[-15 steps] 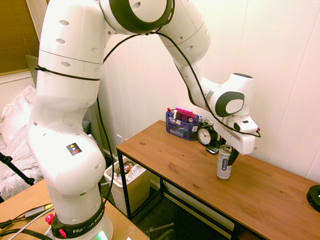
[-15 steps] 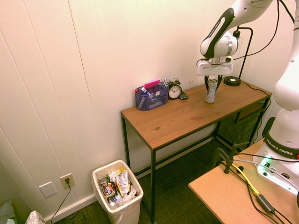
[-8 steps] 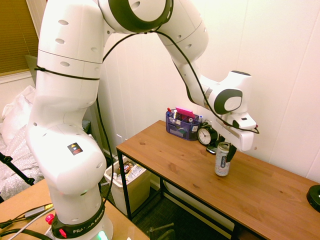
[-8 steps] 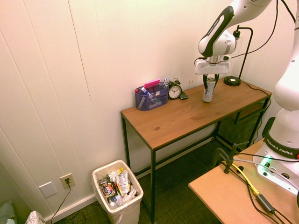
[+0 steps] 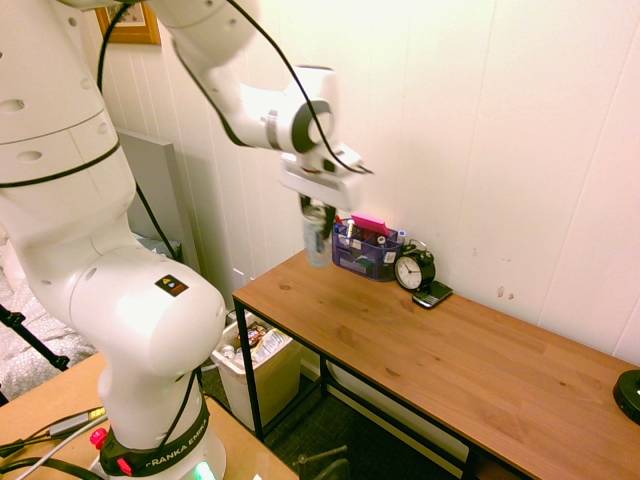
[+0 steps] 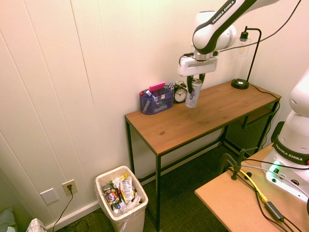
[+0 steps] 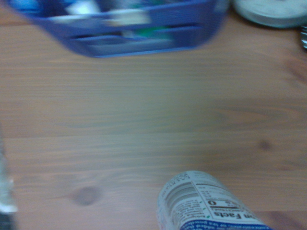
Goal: Throw the can in the trash bin
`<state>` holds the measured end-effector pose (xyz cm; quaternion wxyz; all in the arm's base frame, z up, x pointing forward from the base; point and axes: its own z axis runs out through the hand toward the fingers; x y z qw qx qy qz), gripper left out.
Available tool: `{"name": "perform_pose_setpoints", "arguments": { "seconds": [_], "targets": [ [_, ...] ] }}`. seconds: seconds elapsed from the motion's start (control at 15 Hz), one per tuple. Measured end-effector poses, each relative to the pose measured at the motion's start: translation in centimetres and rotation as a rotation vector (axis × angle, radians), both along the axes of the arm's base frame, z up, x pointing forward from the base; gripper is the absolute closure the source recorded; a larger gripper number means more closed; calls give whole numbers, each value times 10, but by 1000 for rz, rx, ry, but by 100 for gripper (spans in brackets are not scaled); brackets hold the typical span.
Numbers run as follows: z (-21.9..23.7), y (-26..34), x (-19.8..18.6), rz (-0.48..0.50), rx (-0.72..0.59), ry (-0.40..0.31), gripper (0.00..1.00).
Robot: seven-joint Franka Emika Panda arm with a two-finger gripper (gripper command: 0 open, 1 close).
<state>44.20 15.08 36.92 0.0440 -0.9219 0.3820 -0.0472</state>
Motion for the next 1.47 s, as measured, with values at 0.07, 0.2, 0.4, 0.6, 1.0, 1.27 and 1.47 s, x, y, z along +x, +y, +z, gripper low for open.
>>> {"name": "perform_pose_setpoints", "arguments": {
  "seconds": [0.07, 0.2, 0.4, 0.6, 1.0, 1.27, 1.47],
  "targets": [
    [18, 54, -6, 37, 8, -15, 100],
    [30, 132, -7, 70, 1, -14, 100],
    [-2, 192, 19, 100, -31, 30, 100],
    [-45, 240, 35, 130, -49, 101, 0],
    [-53, 260, 63, 107, -64, 140, 0],
    [-49, 259, 65, 112, -56, 148, 0],
    [-33, 254, 69, 116, -26, 152, 0]
  ]
}}
